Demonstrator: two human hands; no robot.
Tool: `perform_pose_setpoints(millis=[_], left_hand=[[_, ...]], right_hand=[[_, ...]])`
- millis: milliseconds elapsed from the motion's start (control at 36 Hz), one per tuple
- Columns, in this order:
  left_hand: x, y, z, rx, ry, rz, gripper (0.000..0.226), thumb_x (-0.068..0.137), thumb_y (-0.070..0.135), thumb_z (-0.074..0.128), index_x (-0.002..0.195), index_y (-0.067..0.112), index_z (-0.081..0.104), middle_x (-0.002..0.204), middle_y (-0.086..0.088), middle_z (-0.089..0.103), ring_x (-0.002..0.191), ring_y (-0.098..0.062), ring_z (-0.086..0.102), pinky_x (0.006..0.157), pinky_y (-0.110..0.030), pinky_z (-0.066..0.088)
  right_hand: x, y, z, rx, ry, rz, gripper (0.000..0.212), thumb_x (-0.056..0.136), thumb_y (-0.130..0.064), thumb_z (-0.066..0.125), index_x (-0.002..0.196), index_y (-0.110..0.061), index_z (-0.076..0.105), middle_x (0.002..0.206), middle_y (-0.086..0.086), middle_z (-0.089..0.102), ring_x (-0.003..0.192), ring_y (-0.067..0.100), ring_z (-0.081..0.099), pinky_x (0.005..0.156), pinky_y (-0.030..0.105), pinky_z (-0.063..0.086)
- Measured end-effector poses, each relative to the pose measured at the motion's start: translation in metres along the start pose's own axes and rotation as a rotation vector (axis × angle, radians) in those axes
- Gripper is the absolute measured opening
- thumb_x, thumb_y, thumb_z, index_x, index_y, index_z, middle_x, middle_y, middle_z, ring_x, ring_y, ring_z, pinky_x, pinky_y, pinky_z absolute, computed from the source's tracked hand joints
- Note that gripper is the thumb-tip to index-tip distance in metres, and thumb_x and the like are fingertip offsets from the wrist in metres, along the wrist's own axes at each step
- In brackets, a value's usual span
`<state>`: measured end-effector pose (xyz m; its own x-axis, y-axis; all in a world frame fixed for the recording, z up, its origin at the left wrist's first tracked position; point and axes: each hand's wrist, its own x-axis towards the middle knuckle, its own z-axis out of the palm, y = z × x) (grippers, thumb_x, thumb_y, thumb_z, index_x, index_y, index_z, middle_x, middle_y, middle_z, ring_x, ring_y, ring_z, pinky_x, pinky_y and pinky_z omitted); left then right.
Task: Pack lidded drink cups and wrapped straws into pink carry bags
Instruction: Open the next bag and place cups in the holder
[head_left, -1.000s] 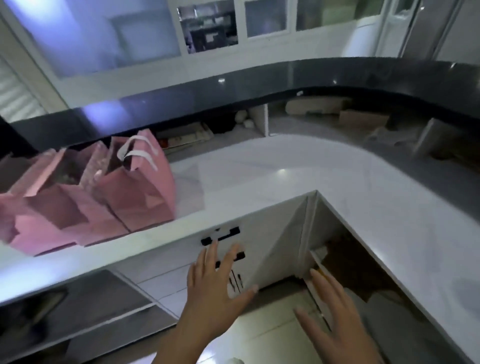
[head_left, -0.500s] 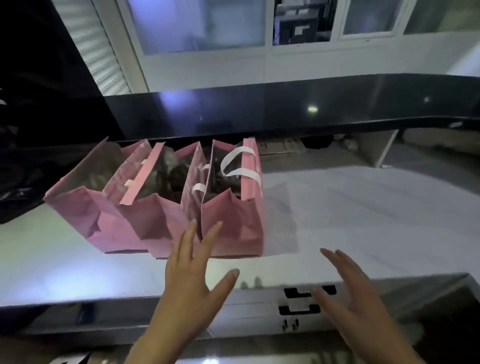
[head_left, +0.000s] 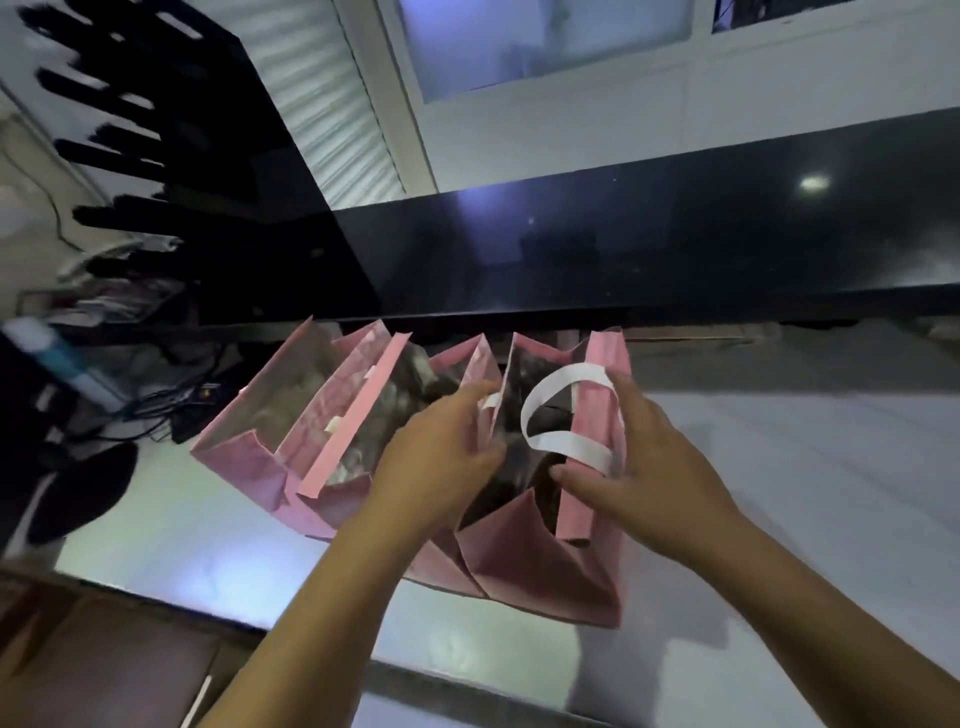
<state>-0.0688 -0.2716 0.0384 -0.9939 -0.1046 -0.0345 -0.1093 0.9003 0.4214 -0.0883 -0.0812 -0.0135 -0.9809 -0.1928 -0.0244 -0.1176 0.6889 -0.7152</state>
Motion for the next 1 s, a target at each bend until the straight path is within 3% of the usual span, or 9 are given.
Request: perform_pose_setpoints(millis=[111,278,444,556,694,806,889,944,1000], left_hand=[[0.019,0.004,0.01,0.045,-0.024,-0.041,0.05,0.092,0.024,0.063,0.135,0.042,0.046,0.118,0.003,0.066,0.097,-0.019,0.067,0.083,-0.041,0.058],[0.033,-0.001,0.018,0.055,-0.05,-0.075,0.054,0.093,0.011,0.055,0.134,0.046,0.049,0.121,0.007,0.068,0.101,-0.019,0.067,0.083,-0.042,0.058],[0.034,-0.006,0.02,-0.125,-0.043,-0.06,0.045,0.092,0.012,0.058,0.126,0.041,0.061,0.113,0.009,0.069,0.091,-0.012,0.066,0.08,-0.035,0.058],[0.024,0.0,0.025,-0.27,-0.064,0.006,0.04,0.094,0.012,0.059,0.122,0.04,0.064,0.109,0.02,0.063,0.093,0.001,0.062,0.075,-0.013,0.05],[0.014,-0.002,0.034,-0.428,-0.096,0.103,0.042,0.094,0.011,0.058,0.121,0.043,0.063,0.104,0.032,0.058,0.093,0.006,0.062,0.065,-0.007,0.043],[0.008,-0.01,0.035,-0.578,-0.11,0.177,0.042,0.093,0.01,0.06,0.116,0.045,0.065,0.111,0.025,0.064,0.088,0.001,0.065,0.062,-0.016,0.047],[0.001,-0.012,0.034,-0.666,-0.173,0.253,0.045,0.092,0.009,0.061,0.11,0.05,0.065,0.115,0.027,0.066,0.092,0.004,0.066,0.073,-0.025,0.055],[-0.006,-0.009,0.035,-0.719,-0.235,0.3,0.05,0.093,0.004,0.059,0.106,0.052,0.063,0.115,0.027,0.066,0.09,0.007,0.065,0.07,-0.024,0.058],[-0.011,-0.005,0.038,-0.748,-0.287,0.346,0.05,0.093,0.003,0.058,0.107,0.05,0.065,0.118,0.024,0.065,0.094,0.004,0.065,0.071,-0.031,0.061]], right_hand=[[0.019,0.003,0.017,-0.034,-0.058,-0.016,0.114,0.072,-0.063,0.069,0.15,-0.044,-0.011,0.157,-0.004,0.024,0.126,0.028,0.049,0.091,0.045,0.053],[0.026,0.008,0.017,-0.044,-0.118,-0.05,0.117,0.067,-0.051,0.071,0.15,-0.046,-0.011,0.158,-0.006,0.018,0.128,0.028,0.045,0.088,0.044,0.053],[0.016,0.023,-0.005,-0.024,-0.113,-0.007,0.114,0.072,-0.045,0.074,0.146,-0.052,-0.012,0.156,-0.01,0.023,0.122,0.024,0.05,0.082,0.039,0.053],[0.006,0.019,-0.012,-0.087,-0.106,0.065,0.12,0.068,-0.055,0.078,0.148,-0.048,-0.011,0.157,-0.009,0.021,0.125,0.023,0.05,0.089,0.042,0.055],[-0.008,0.009,-0.009,-0.214,-0.037,0.152,0.118,0.075,-0.046,0.076,0.151,-0.043,-0.014,0.16,-0.003,0.023,0.123,0.026,0.054,0.086,0.039,0.054],[-0.037,0.006,-0.017,-0.114,0.137,0.266,0.093,0.081,-0.032,0.069,0.151,-0.043,0.009,0.136,-0.003,0.053,0.101,0.027,0.06,0.077,0.034,0.05],[-0.067,0.006,-0.016,0.044,0.285,0.335,0.069,0.083,-0.019,0.065,0.142,-0.04,0.035,0.114,-0.013,0.059,0.098,0.02,0.064,0.082,0.041,0.056],[-0.087,0.011,-0.012,0.163,0.398,0.385,0.052,0.086,-0.015,0.062,0.132,-0.035,0.05,0.109,-0.014,0.065,0.093,0.015,0.066,0.08,0.044,0.059],[-0.107,0.014,-0.009,0.276,0.53,0.421,0.038,0.09,-0.016,0.063,0.125,-0.029,0.06,0.104,-0.012,0.069,0.088,0.011,0.068,0.078,0.04,0.061]])
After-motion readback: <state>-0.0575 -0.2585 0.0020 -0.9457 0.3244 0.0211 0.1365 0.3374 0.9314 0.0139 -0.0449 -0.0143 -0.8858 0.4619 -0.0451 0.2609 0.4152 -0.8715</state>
